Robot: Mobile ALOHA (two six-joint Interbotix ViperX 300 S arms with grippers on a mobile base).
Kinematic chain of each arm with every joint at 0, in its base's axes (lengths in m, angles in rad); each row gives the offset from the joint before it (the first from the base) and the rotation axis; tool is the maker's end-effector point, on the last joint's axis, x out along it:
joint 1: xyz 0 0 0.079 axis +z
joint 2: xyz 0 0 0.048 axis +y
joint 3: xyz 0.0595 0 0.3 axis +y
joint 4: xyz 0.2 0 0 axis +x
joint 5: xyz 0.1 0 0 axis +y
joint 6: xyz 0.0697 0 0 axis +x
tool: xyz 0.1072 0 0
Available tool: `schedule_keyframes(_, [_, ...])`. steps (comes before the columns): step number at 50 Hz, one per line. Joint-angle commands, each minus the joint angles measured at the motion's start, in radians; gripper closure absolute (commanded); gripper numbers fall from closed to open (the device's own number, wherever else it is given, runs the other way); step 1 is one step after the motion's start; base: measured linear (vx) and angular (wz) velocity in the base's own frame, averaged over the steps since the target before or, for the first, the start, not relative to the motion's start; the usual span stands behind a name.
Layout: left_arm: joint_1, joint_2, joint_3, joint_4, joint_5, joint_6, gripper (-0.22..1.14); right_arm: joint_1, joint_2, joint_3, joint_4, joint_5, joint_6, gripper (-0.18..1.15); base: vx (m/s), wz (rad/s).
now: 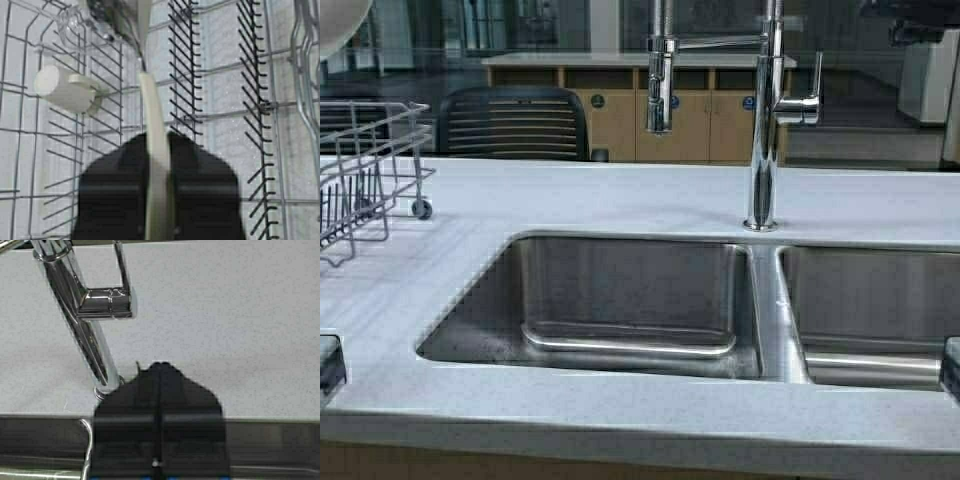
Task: Wash the pan
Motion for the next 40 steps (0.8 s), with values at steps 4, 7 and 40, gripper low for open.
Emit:
schedule_keyframes(4, [0.037, 0.087, 0.003, -0.005, -0.046, -0.002, 0.89, 0.002, -0.011, -0.026, 0.002, -0.011, -0.002, 0.92, 0.0, 0.0])
schedule_keyframes(7, [0.046, 0.129, 0.003, -0.005, -0.049, -0.002, 0.89, 0.002, -0.011, -0.026, 0.002, -0.011, -0.002, 0.92, 0.0, 0.0])
schedule_keyframes(40, [0.135, 0.336, -0.012, -0.006, -0.064, -0.003, 0.89, 0.002, -0.011, -0.023, -0.002, -0.011, -0.005, 0.92, 0.0, 0.0])
